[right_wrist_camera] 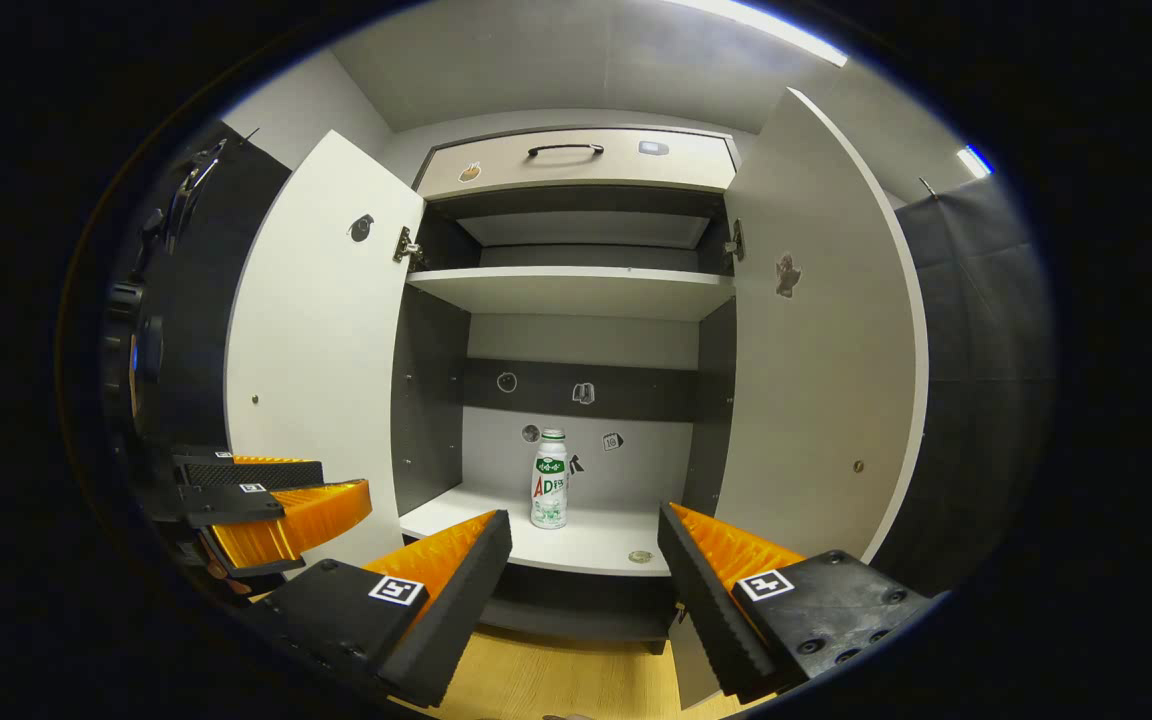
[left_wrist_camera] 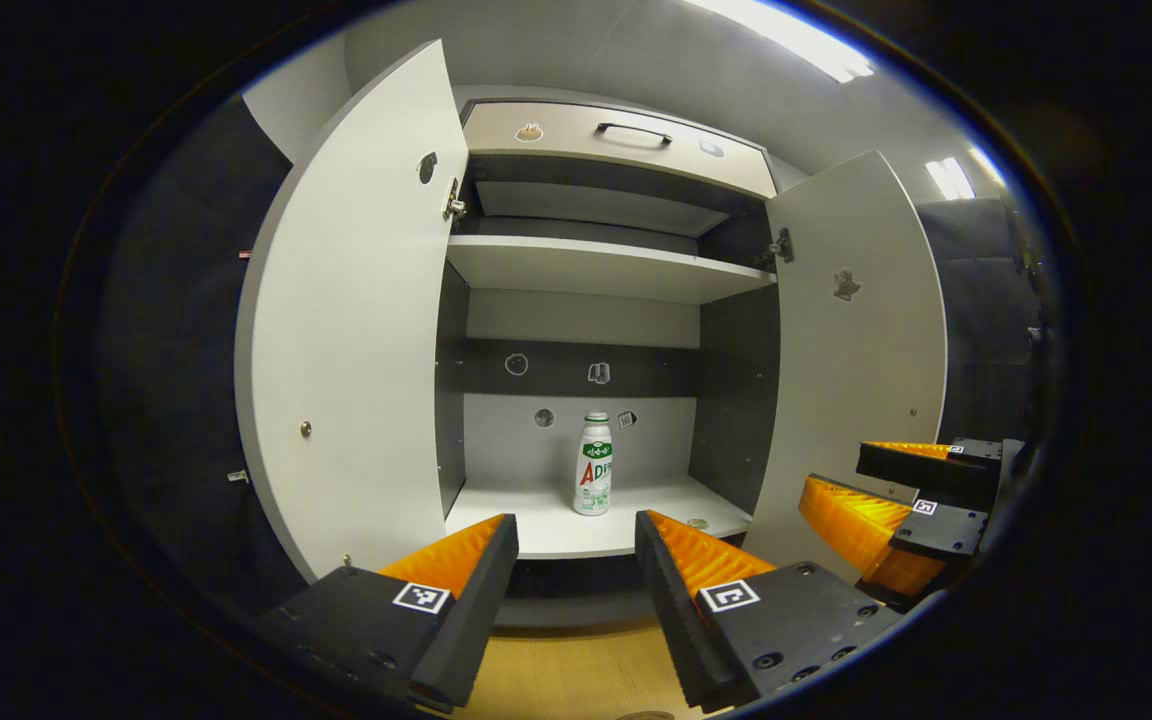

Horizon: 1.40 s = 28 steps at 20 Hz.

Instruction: Grasp the bottle in the cabinet with the left hand and place it on the coaster, then close the right door with the right hand and the left door with the left hand.

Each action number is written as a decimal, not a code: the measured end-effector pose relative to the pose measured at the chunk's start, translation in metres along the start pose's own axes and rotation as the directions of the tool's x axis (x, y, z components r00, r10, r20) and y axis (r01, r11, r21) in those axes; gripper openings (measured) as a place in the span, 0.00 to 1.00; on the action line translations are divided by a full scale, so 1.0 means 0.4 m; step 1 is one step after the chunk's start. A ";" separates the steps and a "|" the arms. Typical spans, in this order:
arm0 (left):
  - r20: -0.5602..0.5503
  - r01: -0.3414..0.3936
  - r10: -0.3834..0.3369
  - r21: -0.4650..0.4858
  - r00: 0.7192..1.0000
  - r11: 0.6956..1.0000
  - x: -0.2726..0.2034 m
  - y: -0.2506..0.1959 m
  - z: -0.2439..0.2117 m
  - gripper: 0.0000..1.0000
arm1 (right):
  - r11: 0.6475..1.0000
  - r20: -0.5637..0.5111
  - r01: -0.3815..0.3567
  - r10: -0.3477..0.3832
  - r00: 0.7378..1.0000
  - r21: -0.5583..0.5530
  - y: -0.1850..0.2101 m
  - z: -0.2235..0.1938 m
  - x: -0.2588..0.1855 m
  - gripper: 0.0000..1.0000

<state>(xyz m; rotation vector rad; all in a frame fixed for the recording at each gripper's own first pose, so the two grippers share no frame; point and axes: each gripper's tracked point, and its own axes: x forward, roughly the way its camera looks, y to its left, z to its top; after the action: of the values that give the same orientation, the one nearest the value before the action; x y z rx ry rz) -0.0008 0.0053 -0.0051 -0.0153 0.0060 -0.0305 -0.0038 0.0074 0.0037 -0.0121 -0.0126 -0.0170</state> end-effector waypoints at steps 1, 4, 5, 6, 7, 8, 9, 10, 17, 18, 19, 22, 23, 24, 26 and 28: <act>0.000 0.001 -0.001 -0.001 1.000 1.000 0.002 -0.001 -0.002 0.76 | 1.000 0.000 -0.003 0.003 1.000 -0.002 0.003 0.001 -0.001 0.98; -0.003 0.006 -0.006 -0.007 1.000 1.000 0.002 -0.004 -0.004 0.76 | 1.000 0.004 -0.014 0.014 1.000 -0.009 0.009 0.003 -0.006 0.98; -0.003 0.010 -0.010 -0.008 1.000 1.000 0.004 -0.006 -0.005 0.76 | 1.000 0.005 -0.010 0.010 1.000 -0.013 0.007 0.004 -0.009 0.98; -0.003 0.013 -0.013 -0.008 1.000 1.000 0.004 -0.007 -0.004 0.76 | 1.000 0.006 -0.006 0.006 1.000 -0.017 0.006 0.003 -0.009 0.98; -0.004 0.016 -0.016 -0.007 1.000 1.000 0.004 -0.006 -0.007 0.76 | 1.000 0.006 -0.001 0.001 1.000 -0.019 0.006 0.004 -0.011 0.98; -0.004 0.020 -0.020 -0.006 1.000 1.000 0.002 -0.006 -0.006 0.76 | 1.000 0.005 0.004 -0.004 1.000 -0.017 0.005 0.004 -0.014 0.98; -0.004 0.022 -0.022 -0.003 1.000 1.000 -0.002 -0.005 -0.007 0.76 | 1.000 0.005 0.012 -0.012 1.000 -0.016 0.004 0.005 -0.016 0.98; -0.004 0.027 -0.027 0.001 1.000 1.000 -0.005 -0.002 -0.005 0.76 | 1.000 0.006 0.022 -0.022 1.000 -0.015 0.003 0.007 -0.019 0.98; -0.006 0.070 -0.069 0.038 0.998 0.997 0.004 0.016 -0.011 0.76 | 0.995 0.008 0.090 -0.089 0.996 -0.040 -0.002 -0.003 -0.056 0.98; -0.014 0.069 -0.069 0.035 0.998 0.997 0.011 0.016 -0.014 0.76 | 0.995 0.006 0.092 -0.092 0.996 -0.047 -0.005 -0.007 -0.054 0.98; -0.017 0.074 -0.074 0.027 0.997 0.997 0.023 0.012 -0.017 0.76 | 0.995 0.005 0.089 -0.089 0.996 -0.051 -0.009 -0.008 -0.049 0.97; -0.009 0.073 -0.073 0.012 0.997 0.997 0.075 0.000 -0.011 0.76 | 0.996 0.014 0.071 -0.070 0.997 -0.053 -0.033 -0.011 -0.002 0.98; -0.007 0.063 -0.063 0.013 0.998 0.998 0.101 -0.006 -0.010 0.76 | 0.997 0.012 0.061 -0.061 0.998 -0.054 -0.044 -0.015 0.015 0.98; -0.005 0.058 -0.057 0.012 0.998 0.998 0.126 -0.013 -0.008 0.76 | 0.997 0.014 0.054 -0.053 0.998 -0.054 -0.057 -0.022 0.034 0.98; -0.005 0.041 -0.041 0.008 0.999 0.999 0.178 -0.026 -0.011 0.76 | 0.999 0.028 0.042 -0.041 0.999 -0.035 -0.077 -0.033 0.072 0.98; -0.004 0.014 -0.014 0.014 1.000 1.000 0.231 -0.030 -0.012 0.76 | 0.999 0.036 0.023 -0.022 0.999 -0.026 -0.085 -0.054 0.107 0.98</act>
<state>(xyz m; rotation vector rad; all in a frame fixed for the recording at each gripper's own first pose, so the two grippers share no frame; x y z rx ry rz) 0.0910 -0.0096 -0.0102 -0.0011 0.0098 -0.0449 0.0388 -0.0278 -0.0169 -0.0389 -0.0481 -0.0395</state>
